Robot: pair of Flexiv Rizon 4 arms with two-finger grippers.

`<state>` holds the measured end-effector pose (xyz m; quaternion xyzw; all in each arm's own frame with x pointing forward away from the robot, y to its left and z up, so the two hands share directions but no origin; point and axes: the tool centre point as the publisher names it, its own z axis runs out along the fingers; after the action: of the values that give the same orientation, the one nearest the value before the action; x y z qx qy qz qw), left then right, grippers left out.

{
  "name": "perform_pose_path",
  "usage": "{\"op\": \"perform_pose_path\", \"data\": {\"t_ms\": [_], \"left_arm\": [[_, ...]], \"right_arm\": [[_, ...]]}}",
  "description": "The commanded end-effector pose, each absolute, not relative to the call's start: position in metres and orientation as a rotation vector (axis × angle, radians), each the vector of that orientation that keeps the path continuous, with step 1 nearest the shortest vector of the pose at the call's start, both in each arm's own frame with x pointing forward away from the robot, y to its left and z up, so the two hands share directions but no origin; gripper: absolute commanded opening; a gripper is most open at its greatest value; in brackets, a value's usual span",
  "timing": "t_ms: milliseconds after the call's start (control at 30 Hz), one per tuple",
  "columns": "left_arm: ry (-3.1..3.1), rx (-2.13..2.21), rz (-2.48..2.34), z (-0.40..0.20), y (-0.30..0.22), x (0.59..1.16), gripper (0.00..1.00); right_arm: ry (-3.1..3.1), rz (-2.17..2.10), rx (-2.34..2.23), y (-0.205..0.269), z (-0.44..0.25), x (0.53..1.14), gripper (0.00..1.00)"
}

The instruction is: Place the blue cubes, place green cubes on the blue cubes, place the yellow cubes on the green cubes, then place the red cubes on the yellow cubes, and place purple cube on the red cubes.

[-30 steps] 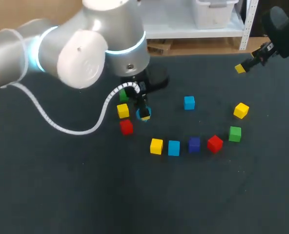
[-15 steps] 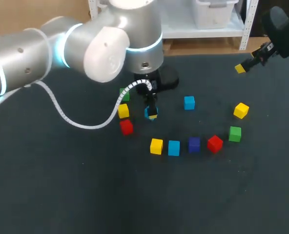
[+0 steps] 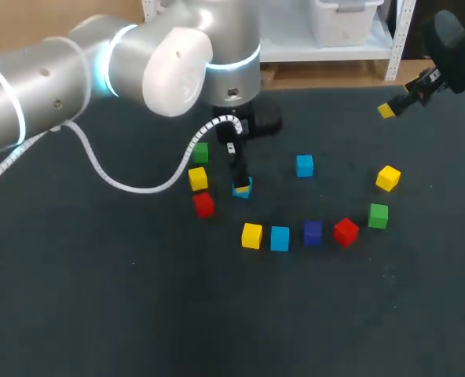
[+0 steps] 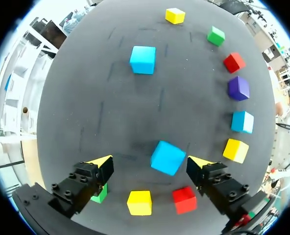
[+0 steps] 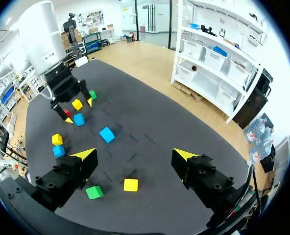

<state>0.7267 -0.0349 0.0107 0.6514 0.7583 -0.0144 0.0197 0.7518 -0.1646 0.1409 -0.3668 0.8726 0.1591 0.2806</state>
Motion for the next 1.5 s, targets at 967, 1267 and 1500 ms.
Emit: {"op": "perform_pose_path", "data": {"t_ms": [967, 1267, 1500], "left_arm": [[2.108, 2.255, -0.136, -0.003, -0.045, 0.709, 0.0], [2.204, 2.175, -0.104, -0.004, -0.048, 0.726, 0.0], [2.246, 2.101, -0.096, 0.006, -0.059, 0.741, 0.0]], "right_arm": [[2.337, 0.427, -0.983, -0.165, 0.141, 0.751, 1.0], [2.337, 0.427, -0.983, -0.165, 0.141, 0.751, 1.0], [2.337, 0.427, -0.983, -0.165, 0.141, 0.751, 1.0]]}}
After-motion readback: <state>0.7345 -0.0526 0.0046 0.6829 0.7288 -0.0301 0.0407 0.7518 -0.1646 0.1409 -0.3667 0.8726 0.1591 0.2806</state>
